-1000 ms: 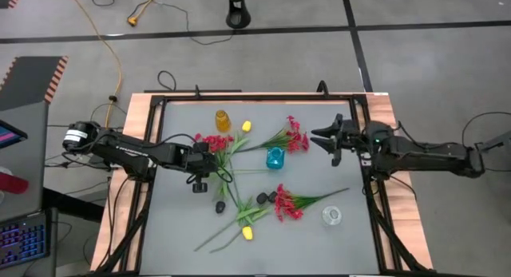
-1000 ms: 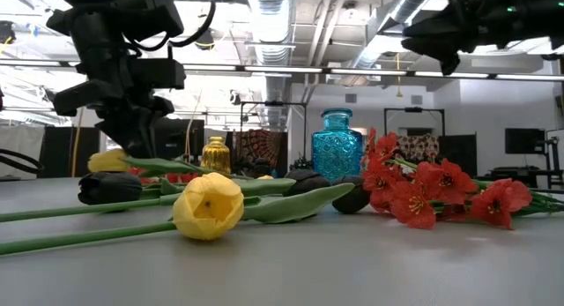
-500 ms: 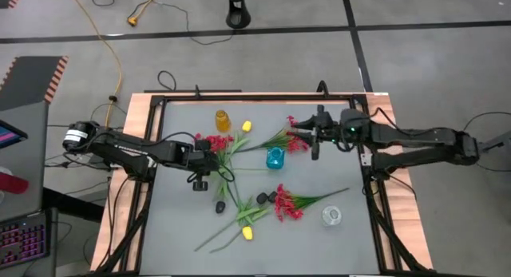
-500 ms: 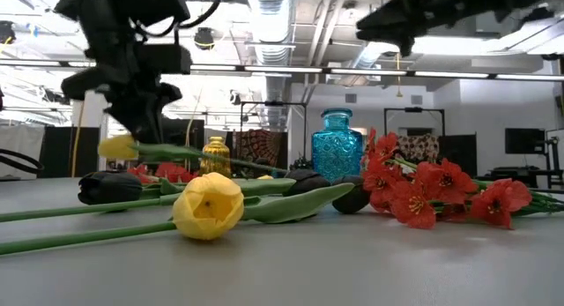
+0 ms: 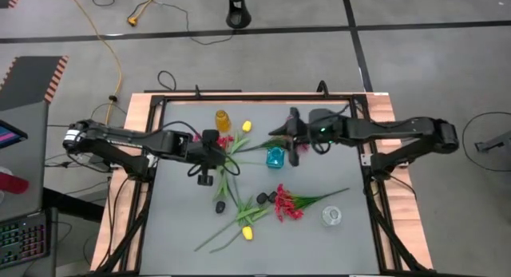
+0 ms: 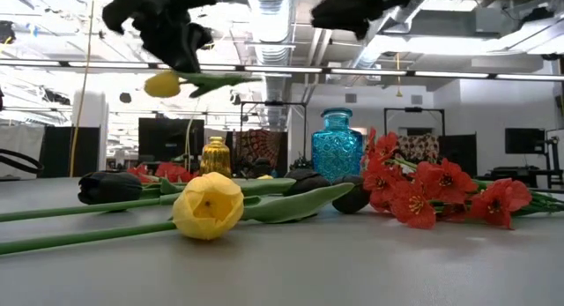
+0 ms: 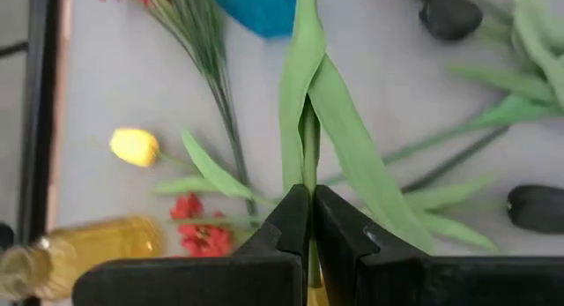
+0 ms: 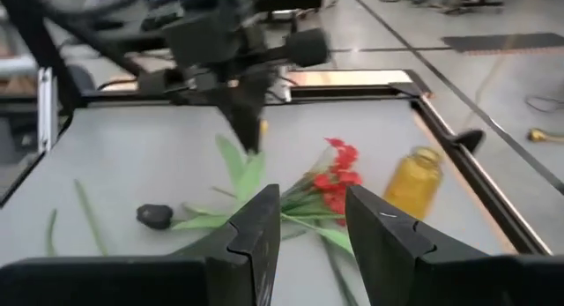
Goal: Sort flowers into vase by color
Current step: Put the middle yellow flower into the yellow vase
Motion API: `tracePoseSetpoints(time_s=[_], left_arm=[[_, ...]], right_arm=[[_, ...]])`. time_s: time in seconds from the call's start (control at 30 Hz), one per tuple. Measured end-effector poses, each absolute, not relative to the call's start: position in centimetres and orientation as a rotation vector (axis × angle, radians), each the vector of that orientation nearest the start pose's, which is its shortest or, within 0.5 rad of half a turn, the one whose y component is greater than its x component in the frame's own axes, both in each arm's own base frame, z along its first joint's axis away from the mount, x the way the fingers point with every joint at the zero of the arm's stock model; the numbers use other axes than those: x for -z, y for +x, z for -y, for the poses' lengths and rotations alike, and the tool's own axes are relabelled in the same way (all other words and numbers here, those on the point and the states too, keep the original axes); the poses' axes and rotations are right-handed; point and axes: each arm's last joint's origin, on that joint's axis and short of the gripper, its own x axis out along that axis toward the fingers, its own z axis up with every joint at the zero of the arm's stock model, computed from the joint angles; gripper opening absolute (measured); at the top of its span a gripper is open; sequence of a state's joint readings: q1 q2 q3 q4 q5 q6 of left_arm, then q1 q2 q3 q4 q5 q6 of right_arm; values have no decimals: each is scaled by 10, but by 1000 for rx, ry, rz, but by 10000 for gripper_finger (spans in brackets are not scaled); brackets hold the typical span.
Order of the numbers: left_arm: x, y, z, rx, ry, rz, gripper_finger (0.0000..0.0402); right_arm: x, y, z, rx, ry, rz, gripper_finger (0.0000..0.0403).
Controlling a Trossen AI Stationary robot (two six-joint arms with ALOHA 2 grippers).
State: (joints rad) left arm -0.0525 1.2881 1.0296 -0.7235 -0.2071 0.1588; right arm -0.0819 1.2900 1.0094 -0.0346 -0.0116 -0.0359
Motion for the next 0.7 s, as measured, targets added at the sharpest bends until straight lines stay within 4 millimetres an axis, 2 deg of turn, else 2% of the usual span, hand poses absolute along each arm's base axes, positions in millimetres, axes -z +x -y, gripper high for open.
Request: tracePoseSetpoints(time_s=[0.17, 0.4, 0.7], left_arm=[[-280, 254, 7, -58, 291, -963, 0], [-281, 254, 7, -66, 295, -959, 0], [-281, 255, 7, -68, 294, -949, 0]], right_arm=[[-319, 316, 4, -17, -108, -359, 156], [-320, 350, -15, -69, -130, -423, 156], [-301, 387, -16, 27, -169, -583, 156]])
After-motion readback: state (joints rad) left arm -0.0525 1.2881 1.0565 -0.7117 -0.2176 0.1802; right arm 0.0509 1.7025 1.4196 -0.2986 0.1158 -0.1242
